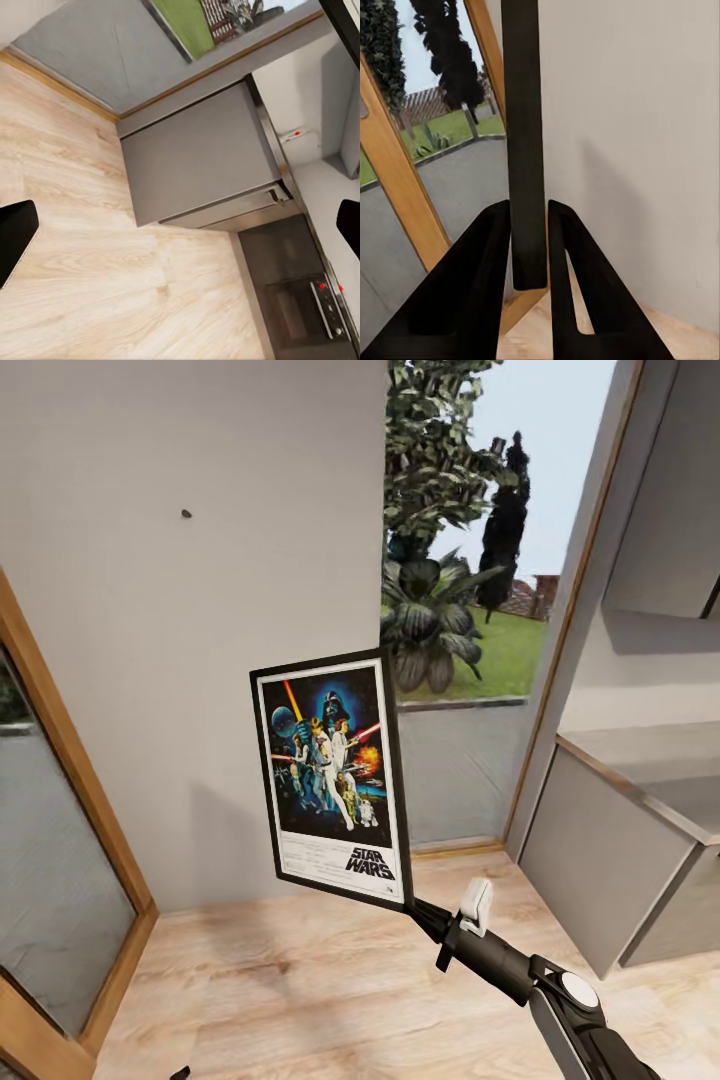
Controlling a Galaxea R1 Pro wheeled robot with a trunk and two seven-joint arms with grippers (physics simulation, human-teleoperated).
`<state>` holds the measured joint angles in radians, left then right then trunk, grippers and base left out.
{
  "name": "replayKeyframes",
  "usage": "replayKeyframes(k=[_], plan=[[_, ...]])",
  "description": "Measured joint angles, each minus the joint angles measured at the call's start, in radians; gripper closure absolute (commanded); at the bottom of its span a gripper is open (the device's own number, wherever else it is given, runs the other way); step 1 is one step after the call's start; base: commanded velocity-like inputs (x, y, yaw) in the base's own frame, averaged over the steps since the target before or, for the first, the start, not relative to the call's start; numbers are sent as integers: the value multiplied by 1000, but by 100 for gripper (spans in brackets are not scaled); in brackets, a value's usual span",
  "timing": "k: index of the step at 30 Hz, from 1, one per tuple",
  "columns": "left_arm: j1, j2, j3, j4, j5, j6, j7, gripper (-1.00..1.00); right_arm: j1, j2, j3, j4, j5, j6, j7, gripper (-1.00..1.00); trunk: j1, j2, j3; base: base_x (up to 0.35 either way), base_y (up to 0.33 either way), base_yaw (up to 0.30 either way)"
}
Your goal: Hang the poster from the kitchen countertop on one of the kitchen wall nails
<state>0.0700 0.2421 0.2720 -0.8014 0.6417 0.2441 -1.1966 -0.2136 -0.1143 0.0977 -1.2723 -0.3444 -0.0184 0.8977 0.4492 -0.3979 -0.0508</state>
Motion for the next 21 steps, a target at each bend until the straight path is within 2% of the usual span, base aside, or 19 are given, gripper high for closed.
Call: replayKeyframes(k=[7, 14, 17, 21], plan=[[0, 0, 1, 0, 0, 0, 0, -100, 0, 0, -1, 0, 0, 0, 0, 100, 0, 0, 0, 13, 296, 15], [0, 0, 1, 0, 0, 0, 0, -100, 0, 0, -2, 0, 0, 0, 0, 100, 0, 0, 2, 0, 283, 235], [0, 0, 0, 0, 0, 1, 0, -100, 0, 0, -2, 0, 0, 0, 0, 100, 0, 0, 3, 0, 126, 242], [0, 0, 0, 1, 0, 1, 0, -100, 0, 0, -2, 0, 0, 0, 0, 100, 0, 0, 4, 0, 32, 86]])
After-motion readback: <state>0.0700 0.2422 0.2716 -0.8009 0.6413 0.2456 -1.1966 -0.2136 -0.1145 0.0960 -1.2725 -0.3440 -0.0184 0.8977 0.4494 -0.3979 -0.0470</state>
